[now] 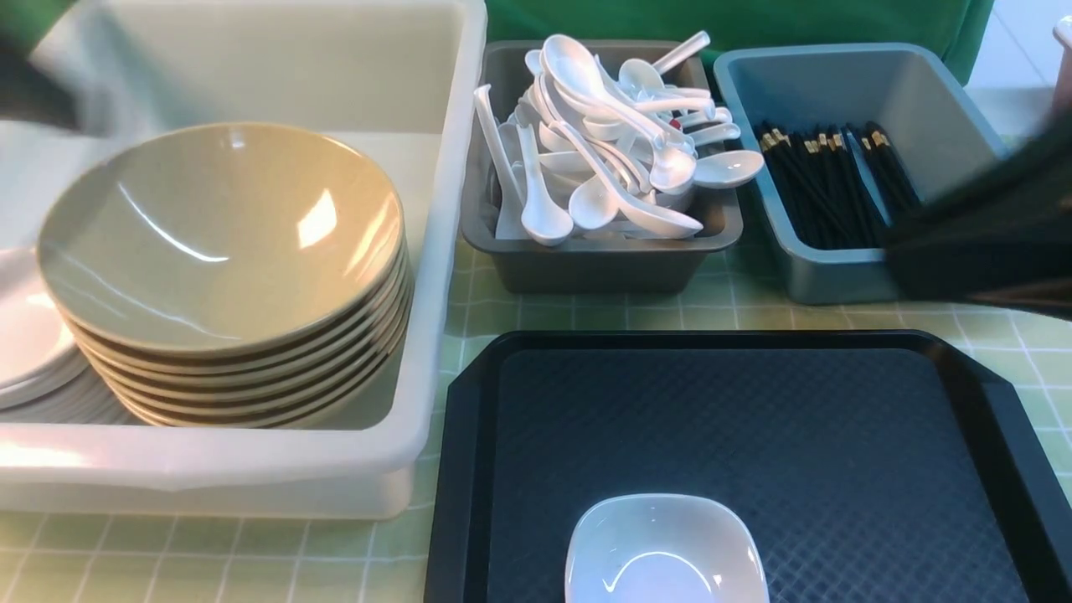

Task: On green table put chopsticks spoon bowls plates into blue grey white boxes.
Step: 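Grasp the small white bowl on the black tray by its rim with the left gripper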

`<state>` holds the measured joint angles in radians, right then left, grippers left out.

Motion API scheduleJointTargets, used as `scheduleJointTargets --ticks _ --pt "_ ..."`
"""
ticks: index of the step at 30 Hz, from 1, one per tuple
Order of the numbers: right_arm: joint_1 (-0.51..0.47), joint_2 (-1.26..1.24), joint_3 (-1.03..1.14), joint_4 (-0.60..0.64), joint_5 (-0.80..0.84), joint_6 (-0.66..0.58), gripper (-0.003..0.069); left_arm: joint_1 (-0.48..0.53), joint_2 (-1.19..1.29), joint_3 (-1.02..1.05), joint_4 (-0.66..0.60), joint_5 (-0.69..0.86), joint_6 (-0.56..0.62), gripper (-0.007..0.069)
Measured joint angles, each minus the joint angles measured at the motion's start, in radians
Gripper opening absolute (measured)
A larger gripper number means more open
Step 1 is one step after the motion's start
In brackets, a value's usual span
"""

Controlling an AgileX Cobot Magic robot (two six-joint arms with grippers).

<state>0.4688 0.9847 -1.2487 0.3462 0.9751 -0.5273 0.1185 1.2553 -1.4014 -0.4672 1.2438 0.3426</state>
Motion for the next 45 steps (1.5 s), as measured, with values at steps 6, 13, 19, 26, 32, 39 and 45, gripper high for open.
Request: scheduleJointTargets --ticks 6,13,19,26,32,39,45 --pt "0.0 -0.157 0.149 -0.044 -0.065 0.05 0.0069 -0.438 0.093 0.029 -0.07 -0.002 0.117 0.0559" --pt "0.0 -0.28 0.194 -0.046 -0.06 0.076 0.0077 -0.803 0.438 -0.061 0.093 -0.017 0.255 0.0518" --pt "0.0 -0.295 0.194 -0.045 -0.052 0.082 0.0078 -0.915 0.701 -0.239 0.264 -0.019 0.388 0.0483" --pt "0.0 -0.295 0.194 -0.045 -0.028 0.084 0.0087 -0.922 0.859 -0.316 0.3 -0.028 0.401 0.0414" --pt "0.0 -0.295 0.194 -0.045 -0.025 0.084 0.0092 -0.899 0.915 -0.317 0.238 -0.028 0.404 0.03" --pt "0.0 -0.295 0.194 -0.046 -0.026 0.084 0.0099 -0.839 0.913 -0.317 0.136 -0.018 0.401 0.0039" --pt "0.0 -0.295 0.194 -0.046 -0.027 0.084 0.0103 -0.753 0.832 -0.317 0.023 -0.027 0.398 0.0015"
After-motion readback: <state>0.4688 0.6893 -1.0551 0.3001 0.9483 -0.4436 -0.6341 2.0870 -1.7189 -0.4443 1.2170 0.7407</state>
